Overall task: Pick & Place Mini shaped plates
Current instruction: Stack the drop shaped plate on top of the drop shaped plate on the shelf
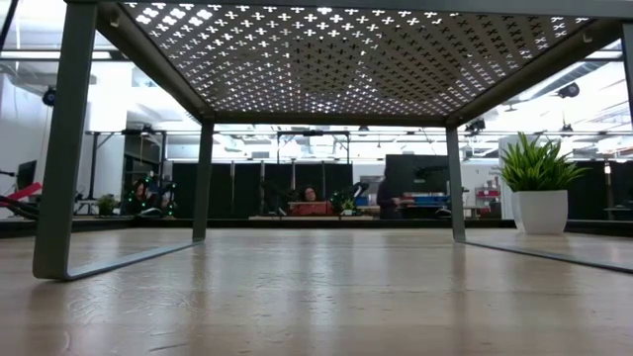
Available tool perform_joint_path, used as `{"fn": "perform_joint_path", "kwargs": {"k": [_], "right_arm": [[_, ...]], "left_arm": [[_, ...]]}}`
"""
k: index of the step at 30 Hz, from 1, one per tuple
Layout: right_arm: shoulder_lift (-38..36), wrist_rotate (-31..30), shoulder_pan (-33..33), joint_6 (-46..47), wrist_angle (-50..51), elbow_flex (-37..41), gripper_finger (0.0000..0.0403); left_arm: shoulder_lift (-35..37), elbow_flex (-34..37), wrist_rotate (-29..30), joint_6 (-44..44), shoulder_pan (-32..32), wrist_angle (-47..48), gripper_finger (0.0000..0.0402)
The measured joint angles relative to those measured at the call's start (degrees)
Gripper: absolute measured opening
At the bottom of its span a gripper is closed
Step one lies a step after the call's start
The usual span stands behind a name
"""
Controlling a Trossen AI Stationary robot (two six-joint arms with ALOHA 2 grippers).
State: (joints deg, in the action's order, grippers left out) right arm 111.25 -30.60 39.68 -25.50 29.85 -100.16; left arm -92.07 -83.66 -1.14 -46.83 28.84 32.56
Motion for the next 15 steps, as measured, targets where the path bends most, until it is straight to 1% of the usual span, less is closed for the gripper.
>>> {"fn": "perform_joint_path", "kwargs": {"k": [8, 15], "right_arm": [[-0.1, 0.0, -0.1, -0.2, 0.0, 0.0, 0.0057], [-0.1, 0.2, -0.4, -0.4, 0.0, 0.0, 0.0023]], "left_arm": [[0.1, -0.1, -0.7, 0.1, 0.0, -0.8, 0.0], [0.1, -0.1, -1.1, 0.3, -0.1, -1.9, 0.0]]}}
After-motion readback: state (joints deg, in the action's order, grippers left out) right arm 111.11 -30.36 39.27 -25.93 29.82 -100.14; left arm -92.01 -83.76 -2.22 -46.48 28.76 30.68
